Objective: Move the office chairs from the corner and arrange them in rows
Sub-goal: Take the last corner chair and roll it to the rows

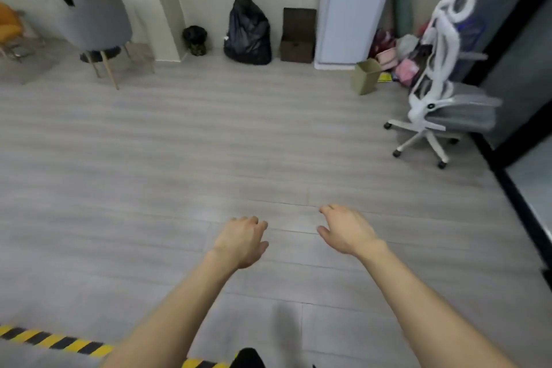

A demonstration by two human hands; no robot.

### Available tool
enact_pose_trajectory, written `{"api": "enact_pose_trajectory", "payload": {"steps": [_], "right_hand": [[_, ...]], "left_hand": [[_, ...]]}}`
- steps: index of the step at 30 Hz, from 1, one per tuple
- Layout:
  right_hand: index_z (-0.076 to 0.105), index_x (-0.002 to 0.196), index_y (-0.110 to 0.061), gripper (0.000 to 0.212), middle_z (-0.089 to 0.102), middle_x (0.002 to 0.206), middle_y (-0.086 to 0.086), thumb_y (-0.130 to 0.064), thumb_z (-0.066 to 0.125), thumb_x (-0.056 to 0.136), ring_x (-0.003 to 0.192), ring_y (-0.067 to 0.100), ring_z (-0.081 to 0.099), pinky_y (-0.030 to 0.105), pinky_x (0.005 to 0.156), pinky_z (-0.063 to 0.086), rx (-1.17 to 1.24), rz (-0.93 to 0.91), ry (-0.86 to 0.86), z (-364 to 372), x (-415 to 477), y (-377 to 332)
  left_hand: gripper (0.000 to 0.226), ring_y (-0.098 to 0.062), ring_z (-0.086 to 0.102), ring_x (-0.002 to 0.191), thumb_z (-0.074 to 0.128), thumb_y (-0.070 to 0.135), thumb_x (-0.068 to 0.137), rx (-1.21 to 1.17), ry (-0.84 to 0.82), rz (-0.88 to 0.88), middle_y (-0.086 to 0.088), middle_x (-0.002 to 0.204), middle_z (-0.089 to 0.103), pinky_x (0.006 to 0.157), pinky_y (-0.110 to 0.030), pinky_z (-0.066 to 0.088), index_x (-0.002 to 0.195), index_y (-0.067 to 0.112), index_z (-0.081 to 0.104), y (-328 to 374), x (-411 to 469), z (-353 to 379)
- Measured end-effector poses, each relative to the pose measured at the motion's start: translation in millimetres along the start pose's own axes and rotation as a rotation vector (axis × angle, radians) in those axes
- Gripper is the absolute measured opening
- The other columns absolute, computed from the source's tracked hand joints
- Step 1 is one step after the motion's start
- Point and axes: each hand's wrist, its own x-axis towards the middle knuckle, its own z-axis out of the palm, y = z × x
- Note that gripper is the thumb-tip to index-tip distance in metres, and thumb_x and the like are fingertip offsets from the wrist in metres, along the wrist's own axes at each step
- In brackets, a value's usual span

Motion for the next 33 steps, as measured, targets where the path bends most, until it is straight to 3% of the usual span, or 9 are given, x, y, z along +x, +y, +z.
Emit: {"api": "enact_pose_trajectory", "payload": {"steps": [6,14,26,33], "right_hand": [[0.052,0.153,-0.017,0.053,0.062,0.148,0.009,-0.045,0.054,0.107,0.135,0.033,0.06,0.042,0.106,0.052,0.08,0.245,0.014,-16,35,117],[0.056,0.15,-0.016,0.051,0.061,0.148,0.011,-0.043,0.057,0.106,0.135,0.035,0.06,0.045,0.109,0.051,0.148,0.444,0.066,-86,158,252],[0.055,0.15,-0.014,0.05,0.059,0.148,0.009,-0.039,0.058,0.107,0.133,0.035,0.061,0.043,0.106,0.051,0.246,0.621,0.146,-178,327,443],[0.059,0.133,-0.014,0.04,0.063,0.137,0.008,-0.041,0.059,0.103,0.127,0.034,0.063,0.047,0.099,0.055,0.26,0.616,0.184,-217,461,588]], "left_hand": [[0.045,-0.035,0.065,0.124,0.051,0.05,0.11,0.064,0.018,0.186,-0.007,0.135,0.065,0.1,-0.044,0.053,0.142,0.02,0.058,52,151,-58],[0.048,-0.036,0.064,0.127,0.052,0.051,0.111,0.135,0.038,0.371,-0.008,0.14,0.064,0.101,-0.043,0.051,0.146,0.02,0.056,93,372,-155],[0.053,-0.035,0.064,0.13,0.051,0.053,0.112,0.205,0.081,0.486,-0.007,0.147,0.061,0.101,-0.044,0.056,0.154,0.022,0.052,152,662,-309],[0.052,-0.035,0.062,0.132,0.052,0.052,0.112,0.229,0.126,0.514,-0.007,0.148,0.062,0.1,-0.044,0.054,0.154,0.021,0.053,204,847,-393]]}}
